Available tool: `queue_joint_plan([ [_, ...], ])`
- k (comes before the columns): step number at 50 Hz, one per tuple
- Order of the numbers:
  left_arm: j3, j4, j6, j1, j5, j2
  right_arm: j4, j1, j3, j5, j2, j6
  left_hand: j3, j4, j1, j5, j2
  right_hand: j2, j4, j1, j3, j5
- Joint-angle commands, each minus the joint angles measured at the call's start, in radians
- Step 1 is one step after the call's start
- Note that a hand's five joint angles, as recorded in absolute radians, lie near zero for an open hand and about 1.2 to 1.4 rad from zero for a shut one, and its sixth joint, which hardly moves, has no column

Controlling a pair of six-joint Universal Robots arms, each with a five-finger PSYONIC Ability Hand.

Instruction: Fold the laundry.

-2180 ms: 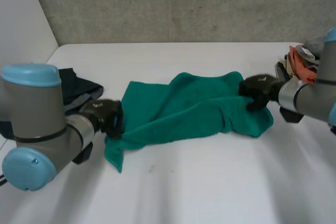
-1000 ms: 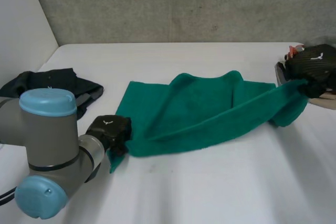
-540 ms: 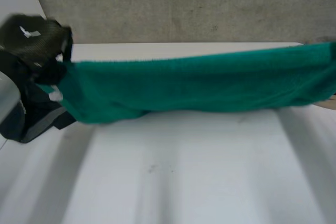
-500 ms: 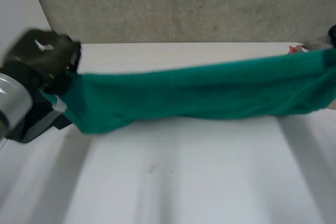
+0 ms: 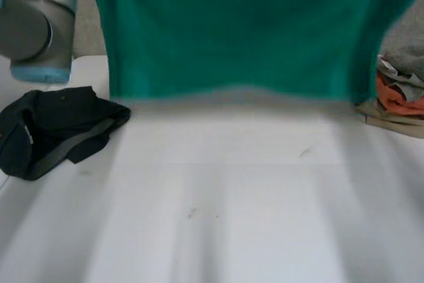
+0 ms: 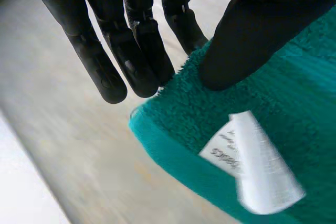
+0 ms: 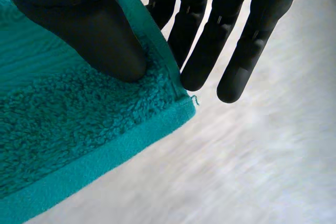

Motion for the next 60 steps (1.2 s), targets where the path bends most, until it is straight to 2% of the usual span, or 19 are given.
queue_joint_plan([
  [1, -0.031, 0.090, -0.034, 0.003, -0.041, 0.011, -0.109, 0.000, 0.004, -0.002, 0.000, 0.044, 0.205, 0.196, 0.268, 0.224, 0.200, 0.224, 0.198, 0.266, 0.202, 0.199],
  [9, -0.270, 0.047, -0.034, 0.009, -0.032, 0.013, -0.045, 0.001, 0.128, -0.057, 0.035, 0.046, 0.205, 0.196, 0.268, 0.224, 0.200, 0.224, 0.198, 0.266, 0.202, 0.199],
  [15, -0.468, 0.050, -0.031, 0.001, -0.017, -0.003, 0.113, -0.006, 0.239, -0.149, 0.126, 0.041, 0.205, 0.196, 0.268, 0.224, 0.200, 0.224, 0.198, 0.266, 0.202, 0.199],
  [20, -0.571, 0.043, -0.021, -0.005, 0.021, -0.041, 0.234, -0.006, 0.288, -0.164, 0.213, 0.014, 0.205, 0.196, 0.268, 0.224, 0.200, 0.224, 0.198, 0.266, 0.202, 0.199],
  [24, -0.637, 0.020, 0.001, -0.011, 0.020, -0.059, 0.347, -0.009, 0.322, -0.161, 0.213, -0.034, 0.205, 0.196, 0.268, 0.224, 0.200, 0.224, 0.198, 0.266, 0.202, 0.199],
  [27, -0.732, -0.057, 0.076, -0.017, 0.012, -0.014, 0.456, -0.009, 0.366, -0.161, 0.199, -0.078, 0.205, 0.196, 0.268, 0.224, 0.200, 0.224, 0.198, 0.266, 0.202, 0.199],
  [29, -0.818, -0.150, 0.154, -0.014, 0.006, 0.096, 0.573, -0.011, 0.421, -0.161, 0.155, -0.126, 0.205, 0.196, 0.268, 0.224, 0.200, 0.224, 0.198, 0.266, 0.202, 0.199],
  [31, -0.875, -0.221, 0.202, -0.017, -0.008, 0.167, 0.648, -0.013, 0.467, -0.157, 0.091, -0.158, 0.205, 0.196, 0.268, 0.224, 0.200, 0.224, 0.198, 0.266, 0.202, 0.199],
  [32, -0.905, -0.258, 0.222, -0.017, -0.017, 0.204, 0.720, -0.016, 0.521, -0.152, 0.010, -0.196, 0.205, 0.196, 0.268, 0.224, 0.200, 0.224, 0.198, 0.266, 0.202, 0.199],
  [33, -0.966, -0.337, 0.254, -0.019, -0.043, 0.276, 0.753, -0.022, 0.552, -0.149, -0.030, -0.219, 0.205, 0.196, 0.268, 0.224, 0.200, 0.224, 0.198, 0.266, 0.202, 0.199],
  [35, -1.025, -0.425, 0.275, -0.023, -0.072, 0.351, 0.812, -0.048, 0.617, -0.148, -0.098, -0.276, 0.205, 0.196, 0.268, 0.224, 0.200, 0.224, 0.198, 0.266, 0.202, 0.199],
  [38, -1.113, -0.595, 0.287, -0.042, -0.106, 0.483, 0.905, -0.127, 0.743, -0.148, -0.227, -0.440, 0.205, 0.196, 0.268, 0.224, 0.200, 0.224, 0.198, 0.266, 0.202, 0.199],
  [39, -1.136, -0.662, 0.284, -0.051, -0.103, 0.528, 0.937, -0.164, 0.801, -0.151, -0.279, -0.545, 0.205, 0.196, 0.268, 0.224, 0.200, 0.224, 0.198, 0.266, 0.202, 0.199],
  [42, -1.139, -0.727, 0.284, -0.054, -0.088, 0.534, 0.948, -0.189, 0.834, -0.157, -0.314, -0.632, 0.205, 0.196, 0.268, 0.224, 0.200, 0.224, 0.198, 0.266, 0.202, 0.199],
  [48, -1.024, -0.648, 0.279, -0.051, -0.062, 0.421, 0.861, -0.189, 0.776, -0.160, -0.267, -0.510, 0.205, 0.196, 0.268, 0.224, 0.200, 0.224, 0.198, 0.266, 0.202, 0.199],
  [52, -0.905, -0.478, 0.275, -0.051, -0.063, 0.298, 0.710, -0.126, 0.669, -0.157, -0.135, -0.388, 0.205, 0.196, 0.268, 0.224, 0.200, 0.224, 0.198, 0.266, 0.202, 0.199],
  [56, -0.799, -0.346, 0.276, -0.062, -0.065, 0.177, 0.585, -0.057, 0.569, -0.146, -0.036, -0.342, 0.205, 0.196, 0.268, 0.224, 0.200, 0.224, 0.198, 0.266, 0.202, 0.199],
  [60, -0.655, -0.280, 0.282, -0.066, -0.072, 0.032, 0.475, -0.039, 0.459, -0.109, 0.078, -0.336, 0.205, 0.196, 0.268, 0.224, 0.200, 0.224, 0.198, 0.266, 0.202, 0.199],
])
